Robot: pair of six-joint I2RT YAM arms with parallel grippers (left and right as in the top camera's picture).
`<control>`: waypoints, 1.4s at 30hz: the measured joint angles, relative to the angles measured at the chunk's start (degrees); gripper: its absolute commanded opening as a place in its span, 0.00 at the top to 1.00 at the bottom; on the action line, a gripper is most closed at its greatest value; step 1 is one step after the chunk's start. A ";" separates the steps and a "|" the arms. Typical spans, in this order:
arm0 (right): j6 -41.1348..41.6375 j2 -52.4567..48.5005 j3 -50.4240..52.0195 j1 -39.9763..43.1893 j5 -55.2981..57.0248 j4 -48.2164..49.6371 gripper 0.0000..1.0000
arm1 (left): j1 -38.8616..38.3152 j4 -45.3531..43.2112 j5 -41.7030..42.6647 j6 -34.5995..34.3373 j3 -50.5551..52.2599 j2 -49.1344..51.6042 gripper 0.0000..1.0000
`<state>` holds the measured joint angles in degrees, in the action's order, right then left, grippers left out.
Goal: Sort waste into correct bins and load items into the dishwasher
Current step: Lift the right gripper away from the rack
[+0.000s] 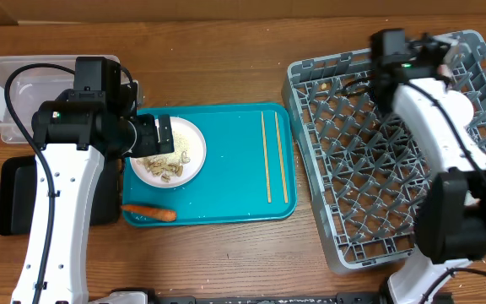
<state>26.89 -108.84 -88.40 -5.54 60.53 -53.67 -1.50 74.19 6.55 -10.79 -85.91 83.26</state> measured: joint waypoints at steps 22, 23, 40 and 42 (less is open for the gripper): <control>8.61 -1.07 6.97 -16.28 1.70 -8.26 0.40 | 0.00 0.85 0.02 -0.02 0.00 0.00 0.00; 8.74 -1.07 7.02 -16.74 0.48 -9.31 0.39 | 0.00 0.85 0.02 -0.02 0.00 0.00 0.00; -2.10 14.97 2.73 -18.47 -37.92 -7.32 0.13 | 0.00 1.64 -0.04 -0.02 0.00 0.00 0.00; -5.81 17.59 2.08 -18.47 -49.42 -6.93 0.11 | 0.00 1.70 -0.09 -0.02 0.00 0.00 0.00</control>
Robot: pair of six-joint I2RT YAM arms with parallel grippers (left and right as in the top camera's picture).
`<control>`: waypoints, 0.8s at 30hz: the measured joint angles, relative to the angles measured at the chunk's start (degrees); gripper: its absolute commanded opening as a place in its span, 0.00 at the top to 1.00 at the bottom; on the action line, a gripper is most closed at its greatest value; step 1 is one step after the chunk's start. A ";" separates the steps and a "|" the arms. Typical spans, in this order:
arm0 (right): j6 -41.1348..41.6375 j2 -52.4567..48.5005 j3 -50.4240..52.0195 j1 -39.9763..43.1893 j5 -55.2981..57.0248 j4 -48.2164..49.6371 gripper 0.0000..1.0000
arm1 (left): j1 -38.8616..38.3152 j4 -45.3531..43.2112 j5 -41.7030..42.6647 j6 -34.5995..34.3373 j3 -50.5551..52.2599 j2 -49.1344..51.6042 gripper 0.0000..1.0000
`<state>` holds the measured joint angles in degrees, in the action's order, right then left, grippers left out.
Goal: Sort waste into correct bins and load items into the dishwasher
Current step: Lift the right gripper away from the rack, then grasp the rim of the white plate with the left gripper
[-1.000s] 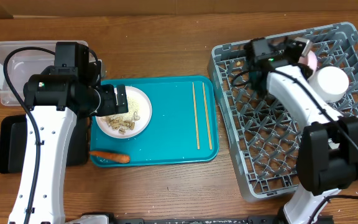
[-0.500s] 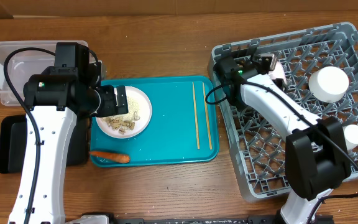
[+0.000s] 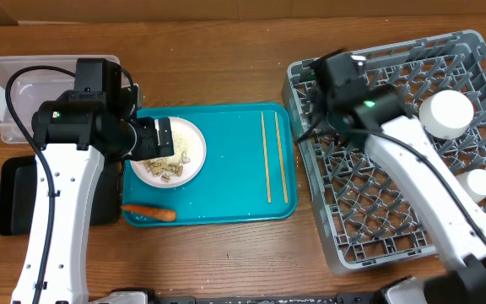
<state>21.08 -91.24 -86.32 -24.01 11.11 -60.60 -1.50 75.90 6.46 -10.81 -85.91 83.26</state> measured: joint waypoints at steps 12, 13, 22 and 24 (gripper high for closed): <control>-4.79 -2.14 0.63 0.04 -25.20 -2.03 0.14 | -0.37 -3.17 -0.11 -2.14 0.00 0.00 0.00; -4.63 -2.14 0.63 0.24 -25.09 -2.51 0.14 | -0.90 -3.67 -0.09 -2.45 0.04 0.00 0.00; -4.22 -2.08 0.63 13.03 -23.93 -9.55 0.13 | -9.60 -5.38 0.20 -4.07 0.48 5.57 0.00; -5.11 -1.97 0.63 17.62 -23.74 -11.78 0.12 | -10.97 -5.49 0.22 -4.39 0.55 8.70 0.00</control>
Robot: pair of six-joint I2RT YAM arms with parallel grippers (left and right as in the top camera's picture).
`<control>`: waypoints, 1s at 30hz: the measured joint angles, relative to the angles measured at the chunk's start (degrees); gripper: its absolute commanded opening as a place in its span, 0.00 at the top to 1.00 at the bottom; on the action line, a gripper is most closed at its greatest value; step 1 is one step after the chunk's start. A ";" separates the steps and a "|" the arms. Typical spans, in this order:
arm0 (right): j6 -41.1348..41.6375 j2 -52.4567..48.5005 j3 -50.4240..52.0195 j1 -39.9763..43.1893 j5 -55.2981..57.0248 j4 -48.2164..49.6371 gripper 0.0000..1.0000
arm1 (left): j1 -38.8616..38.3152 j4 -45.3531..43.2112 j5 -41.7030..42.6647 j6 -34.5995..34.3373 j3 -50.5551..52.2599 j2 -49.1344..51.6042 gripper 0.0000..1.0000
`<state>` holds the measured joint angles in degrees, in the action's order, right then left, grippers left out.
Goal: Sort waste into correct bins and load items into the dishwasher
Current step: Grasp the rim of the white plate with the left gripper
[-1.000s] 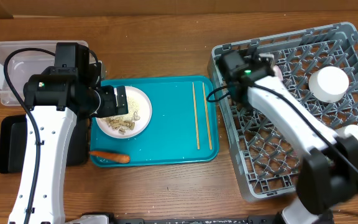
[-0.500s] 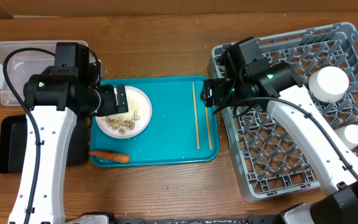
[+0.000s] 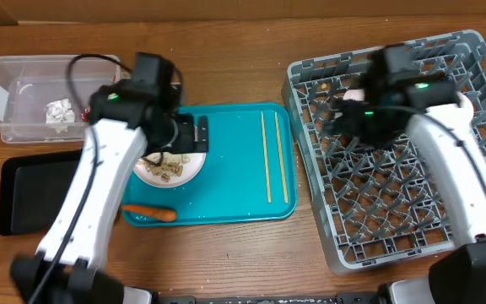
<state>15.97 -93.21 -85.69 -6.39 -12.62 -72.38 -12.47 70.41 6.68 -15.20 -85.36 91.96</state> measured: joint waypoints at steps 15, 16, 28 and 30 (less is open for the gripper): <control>-5.53 0.37 0.04 14.64 1.49 -4.96 0.10 | -5.20 -8.87 -0.59 -2.86 0.66 20.50 0.23; -5.55 0.37 0.04 14.64 1.49 -5.01 0.11 | -5.44 -9.20 -0.96 -2.89 0.66 21.11 0.25; -5.57 0.37 0.04 14.64 1.49 -4.96 0.11 | -6.32 -9.55 -4.79 -2.91 0.68 27.93 0.64; -5.60 0.37 0.04 14.64 1.46 -4.98 0.11 | -6.32 -9.35 -5.51 -2.82 0.68 27.96 0.76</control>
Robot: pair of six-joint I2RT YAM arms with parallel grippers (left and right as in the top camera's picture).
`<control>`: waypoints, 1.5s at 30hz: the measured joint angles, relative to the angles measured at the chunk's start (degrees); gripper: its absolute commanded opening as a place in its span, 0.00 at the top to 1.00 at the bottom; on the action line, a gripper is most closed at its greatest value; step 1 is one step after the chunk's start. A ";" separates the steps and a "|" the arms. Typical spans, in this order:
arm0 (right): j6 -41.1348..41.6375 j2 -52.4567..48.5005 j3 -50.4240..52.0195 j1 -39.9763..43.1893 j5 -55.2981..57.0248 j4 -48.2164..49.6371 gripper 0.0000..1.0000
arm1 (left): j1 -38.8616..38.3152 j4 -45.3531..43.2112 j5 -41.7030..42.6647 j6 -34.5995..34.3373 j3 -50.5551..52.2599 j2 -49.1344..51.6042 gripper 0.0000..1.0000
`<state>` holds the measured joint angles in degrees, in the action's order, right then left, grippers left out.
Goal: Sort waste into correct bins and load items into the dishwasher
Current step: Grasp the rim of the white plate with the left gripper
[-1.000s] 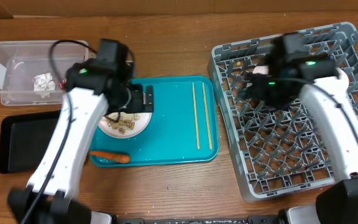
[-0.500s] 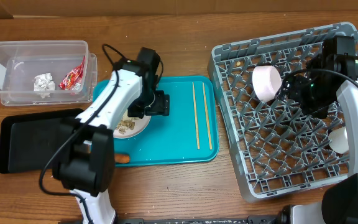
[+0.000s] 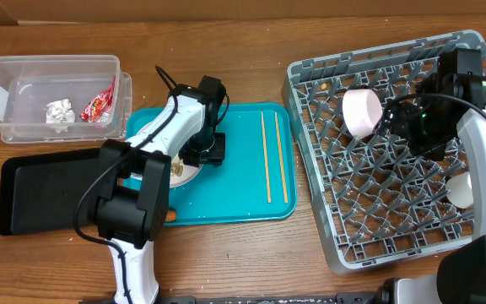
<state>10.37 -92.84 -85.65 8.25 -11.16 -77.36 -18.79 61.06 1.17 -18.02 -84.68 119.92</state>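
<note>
A white plate (image 3: 160,135) with food scraps lies at the left end of the teal tray (image 3: 234,198). My left gripper (image 3: 207,150) hangs over the plate's right edge, and its jaws are hidden from above. An orange carrot (image 3: 170,215) peeks out by the tray's front left corner. Two chopsticks (image 3: 266,156) lie on the tray's right side. A pink cup (image 3: 361,112) lies tilted on its side over the grey dish rack (image 3: 310,181), and my right gripper (image 3: 388,118) is shut on its rim. The arm partly hides a white cup (image 3: 460,191).
At the back left stands a clear bin holding a crumpled paper (image 3: 58,111) and a red wrapper (image 3: 99,105). A black tray (image 3: 45,190) lies in front of the bin, left of the teal tray.
My left gripper has shifted a little right, to the plate's right edge, and the arm now reaches in from the front. The right gripper moved right and the pink cup shows fully over the rack.
At first my left gripper was at the plate's left side, with the arm covering the black tray and bin. My right arm was over the rack's back, then its left. Later the left gripper stood over the plate, and pink showed at the right gripper.
</note>
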 measured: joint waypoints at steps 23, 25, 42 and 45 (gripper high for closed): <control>-0.11 0.00 0.00 0.00 0.02 -0.24 0.10 | -0.74 4.79 -8.31 -0.02 -5.42 1.86 0.96; -0.09 0.00 0.00 0.00 0.02 -0.31 0.11 | -0.74 6.34 -8.76 -0.02 -7.76 2.14 0.96; -0.11 0.00 0.00 0.00 0.00 -0.44 0.11 | -0.72 19.21 -11.54 -2.95 -16.61 2.14 0.96; -0.11 0.00 0.00 0.00 0.02 -0.46 0.10 | -0.72 20.52 -11.78 -4.22 -16.63 2.14 0.96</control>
<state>10.26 -92.84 -85.65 8.25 -11.14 -77.82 -19.51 81.58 -10.61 -22.24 -101.32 122.06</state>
